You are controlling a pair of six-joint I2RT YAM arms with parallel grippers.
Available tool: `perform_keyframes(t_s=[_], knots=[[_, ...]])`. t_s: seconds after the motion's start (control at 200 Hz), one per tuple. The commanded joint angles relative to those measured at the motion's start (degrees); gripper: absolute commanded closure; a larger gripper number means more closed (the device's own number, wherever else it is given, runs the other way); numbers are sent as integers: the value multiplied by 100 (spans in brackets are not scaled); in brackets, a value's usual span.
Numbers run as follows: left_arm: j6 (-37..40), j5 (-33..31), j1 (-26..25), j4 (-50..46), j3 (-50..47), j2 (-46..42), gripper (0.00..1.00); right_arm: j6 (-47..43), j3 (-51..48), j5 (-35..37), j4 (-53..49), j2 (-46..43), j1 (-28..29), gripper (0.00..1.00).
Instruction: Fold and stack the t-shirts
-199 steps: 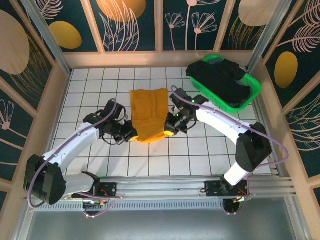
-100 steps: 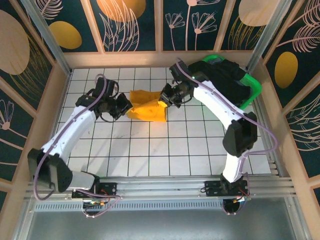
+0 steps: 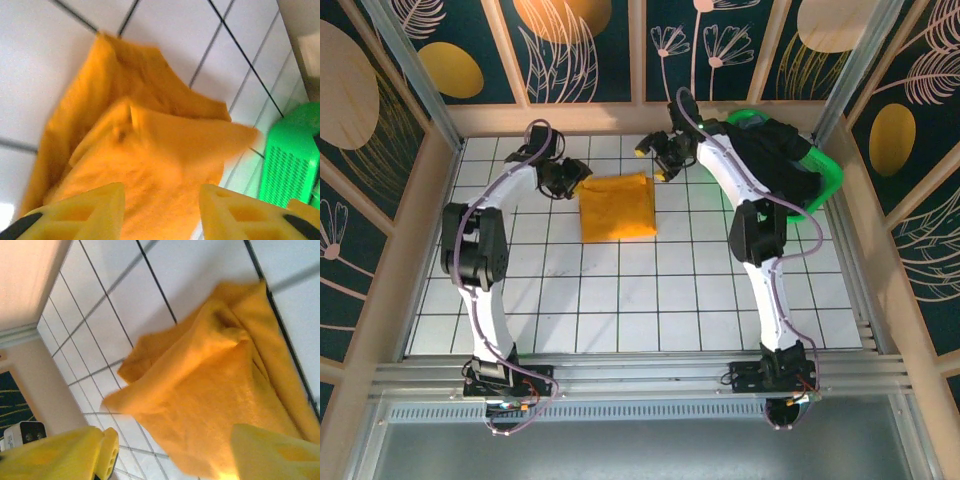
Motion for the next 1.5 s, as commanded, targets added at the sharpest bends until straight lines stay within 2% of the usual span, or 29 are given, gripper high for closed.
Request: perform_keyframes(t_s=[0.0, 0.09, 0.17, 0.265, 0.345, 0.415, 0.47, 0.515, 0.606, 0.736, 0.861, 0.951, 1.091, 1.246, 1.396, 1.491], knots=[[371, -356, 71, -249, 711, -120, 39, -399, 445, 328, -493, -59, -83, 24], [252, -371, 62, -195, 234, -594, 38, -570, -727, 628, 134, -943, -1, 27], [-195, -213, 2, 318, -1122, -1411, 41, -692, -2000, 827, 788, -1764, 116, 31], [-1098, 276, -215, 1338, -2818, -2395, 43, -878, -3500, 1001, 1562, -2752, 333, 43], [-1678, 385, -593, 1729, -3578, -2852, 43, -885, -4820, 1104, 2331, -3615, 548, 50], [-2479, 339, -968, 2300, -4164, -3129, 41, -760, -5782, 1063, 2877, -4220, 670, 51], [-3319, 225, -1236, 2860, -4561, -3251, 36, -636, -6328, 1051, 3058, -4539, 732, 51], [-3988, 30, -1440, 3235, -4775, -3278, 29, -560, -6554, 1052, 3068, -4715, 755, 51], [-5094, -297, -1814, 3922, -4978, -3091, 28, -462, -6853, 1109, 2962, -4952, 739, 51], [-5842, -571, -2178, 4616, -4810, -2487, 27, -529, -6927, 1166, 2912, -5148, 690, 50], [-5989, -731, -2299, 4683, -4466, -2058, 26, -552, -6873, 1218, 2751, -5230, 644, 50], [-6088, -612, -2335, 4469, -4272, -1730, 26, -502, -6966, 1176, 2739, -5343, 624, 49], [-6335, -713, -2348, 4720, -4137, -1365, 29, -449, -7099, 1166, 2748, -5540, 615, 49], [-6192, -504, -2355, 4491, -3479, -721, 32, -338, -7251, 1155, 2805, -5680, 581, 49], [-6305, -681, -2316, 4591, -3365, -347, 44, -265, -7322, 1130, 2819, -5724, 554, 49], [-6265, -730, -2229, 4724, -3276, -52, 59, -237, -7313, 1147, 2819, -5746, 543, 49]])
